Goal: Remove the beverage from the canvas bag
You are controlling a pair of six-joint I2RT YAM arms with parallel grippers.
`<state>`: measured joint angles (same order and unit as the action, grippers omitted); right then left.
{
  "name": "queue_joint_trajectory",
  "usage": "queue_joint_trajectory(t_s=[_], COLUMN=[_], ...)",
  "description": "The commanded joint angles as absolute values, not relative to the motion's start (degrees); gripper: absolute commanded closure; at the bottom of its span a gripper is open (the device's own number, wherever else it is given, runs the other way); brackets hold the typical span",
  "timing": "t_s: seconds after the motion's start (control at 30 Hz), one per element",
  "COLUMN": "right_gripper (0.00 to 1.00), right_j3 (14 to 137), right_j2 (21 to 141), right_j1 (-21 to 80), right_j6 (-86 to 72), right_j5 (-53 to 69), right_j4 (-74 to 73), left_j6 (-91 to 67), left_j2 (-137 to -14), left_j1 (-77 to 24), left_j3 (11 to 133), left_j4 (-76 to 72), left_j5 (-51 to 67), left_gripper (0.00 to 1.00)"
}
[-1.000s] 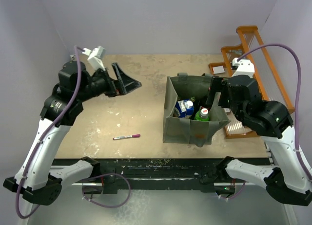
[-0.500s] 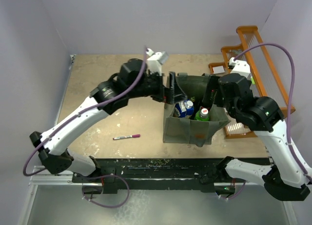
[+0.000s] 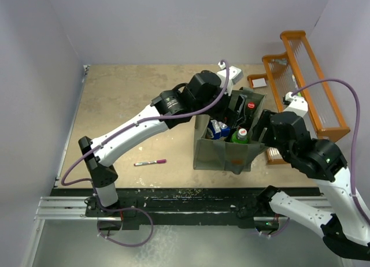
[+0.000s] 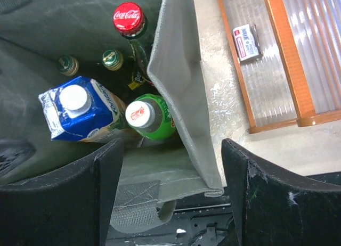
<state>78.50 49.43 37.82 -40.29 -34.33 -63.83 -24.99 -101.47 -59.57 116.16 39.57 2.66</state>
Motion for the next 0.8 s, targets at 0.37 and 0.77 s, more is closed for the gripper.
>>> queue_joint_trajectory(t_s=[0.37, 0.77], right_gripper=[0.66, 1.0], right_j3=[75.68, 74.42], right_j2=[54.36, 51.04], right_j1=[37.56, 37.41], right_j6=[-37.46, -43.05], right_j5=[-39.57, -40.97], right_j4=[-58.08, -59.43], left_j6=[-21.64, -15.74], left_j2=[-104.42, -111.12], left_j1=[-53.28, -55.97], left_j3=[107.01, 105.69], left_j4=[13.41, 5.28], left_j5=[13.71, 9.43], left_gripper=[0.16, 0.31])
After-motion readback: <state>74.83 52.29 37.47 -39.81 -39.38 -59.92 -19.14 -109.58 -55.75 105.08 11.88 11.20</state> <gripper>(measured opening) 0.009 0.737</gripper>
